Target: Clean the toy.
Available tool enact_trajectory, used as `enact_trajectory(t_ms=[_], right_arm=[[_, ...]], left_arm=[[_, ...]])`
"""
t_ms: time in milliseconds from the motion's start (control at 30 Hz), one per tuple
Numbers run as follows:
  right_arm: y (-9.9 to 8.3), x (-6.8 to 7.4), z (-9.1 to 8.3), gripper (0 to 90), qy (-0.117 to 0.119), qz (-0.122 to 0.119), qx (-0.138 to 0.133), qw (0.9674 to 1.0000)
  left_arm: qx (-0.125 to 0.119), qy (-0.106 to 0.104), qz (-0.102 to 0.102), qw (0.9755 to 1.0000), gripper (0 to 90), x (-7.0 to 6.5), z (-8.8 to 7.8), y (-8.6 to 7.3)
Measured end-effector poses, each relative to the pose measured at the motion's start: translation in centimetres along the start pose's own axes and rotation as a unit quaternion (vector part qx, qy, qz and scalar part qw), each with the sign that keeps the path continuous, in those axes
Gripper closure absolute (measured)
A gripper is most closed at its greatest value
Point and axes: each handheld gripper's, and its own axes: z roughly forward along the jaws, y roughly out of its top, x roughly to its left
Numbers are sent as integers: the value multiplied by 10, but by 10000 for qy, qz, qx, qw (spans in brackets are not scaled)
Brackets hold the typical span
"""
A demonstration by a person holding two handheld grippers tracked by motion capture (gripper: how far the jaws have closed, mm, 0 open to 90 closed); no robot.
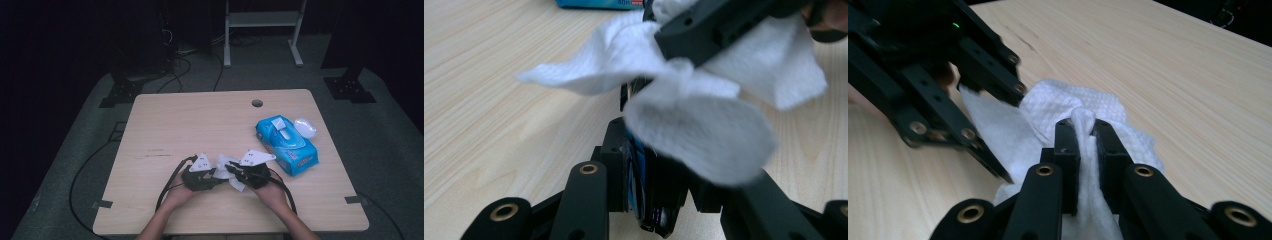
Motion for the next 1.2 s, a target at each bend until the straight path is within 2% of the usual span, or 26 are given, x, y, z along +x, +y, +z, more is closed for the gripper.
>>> enact_trajectory(t_ms=[33, 167, 233, 300, 333, 367, 433, 500, 533, 567, 600, 633, 667, 700, 733, 767, 833, 900, 933, 967, 1000, 1033, 1067, 1133, 1167, 1200], right_arm=[[1, 3, 2, 827, 136, 78, -18, 9999], [2, 6, 5, 831, 117, -78, -22, 9999], [0, -5, 0, 835, -279, -56, 133, 9995], [-1, -12, -3, 837, -222, 263, 114, 9993], [0, -10, -2, 836, -266, 271, 114, 9992], [2, -6, -1, 836, -217, 250, 98, 9994], [6, 4, 4, 837, 71, 288, -8, 9996], [8, 9, 7, 836, 132, 177, -15, 9998], [10, 15, 11, 836, 86, -63, 107, 9999], [9, 15, 11, 836, -3, -185, 100, 9998], [9, 15, 11, 836, -3, -185, 100, 9998], [8, 12, 9, 836, -118, -267, 102, 9995], [6, 8, 5, 836, -334, -329, 159, 9988], [0, -5, -6, 835, -822, -420, 272, 9954], [0, -5, -6, 835, -822, -420, 272, 9954], [-4, -13, -12, 835, -996, -314, 263, 9942], [-10, -26, -20, 835, -964, 77, 196, 9951], [-9, -24, -18, 835, -967, 132, 194, 9950], [-6, -12, -13, 835, -866, -75, 133, 9961], [-4, -7, -10, 835, -608, -33, 119, 9981], [-4, -7, -10, 835, -608, -33, 119, 9981], [-3, 1, -5, 834, -552, -273, 113, 9980], [-2, 1, -6, 833, -583, -346, 135, 9976], [-5, -9, -11, 834, -759, -232, 160, 9967], [-5, -9, -11, 834, -759, -232, 160, 9967], [-10, -26, -19, 834, -893, 135, 153, 9958]], left_arm=[[-24, 8, -10, 10000, 659, 0, 0, -1], [-21, -1, -24, 10000, 663, 1, -1, -1], [-15, 36, 4, 10000, 665, 0, -1, -1], [-20, 48, 17, 10000, 665, -1, -1, -1], [-19, 54, 22, 10000, 665, -1, 1, 0], [-19, 49, 11, 10000, 665, -1, 1, 0], [-11, 54, 22, 10000, 665, -1, 1, 0], [-13, 62, 20, 10000, 666, -1, 1, 0], [-9, 53, 15, 10000, 666, 0, -1, -1], [9, 51, 17, 10000, 666, 1, -2, -1], [9, 51, 17, 10000, 666, 1, -2, -1], [9, 52, -3, 10000, 666, 1, -2, -1], [0, 70, 1, 10000, 666, 2, -3, -2], [2, 79, 8, 10000, 666, 2, -5, -3], [2, 79, 8, 10000, 667, 2, -5, -3], [14, 80, 21, 10000, 667, 2, -5, -3], [36, 77, 37, 10000, 667, 2, -3, -1], [43, 87, 43, 9999, 665, 3, -3, -1], [-13, 87, -31, 10000, 665, 3, -3, -2], [-10, 96, -13, 10000, 665, 3, -3, -2], [-10, 96, -13, 10000, 665, 3, -3, -2], [26, 102, 33, 9999, 665, 4, -5, -2], [29, 102, 31, 9999, 665, 4, -5, -2], [9, 107, 12, 9999, 666, 5, -6, -3], [9, 107, 12, 9999, 666, 5, -6, -3], [16, 94, 2, 10000, 667, 6, -7, -4]])
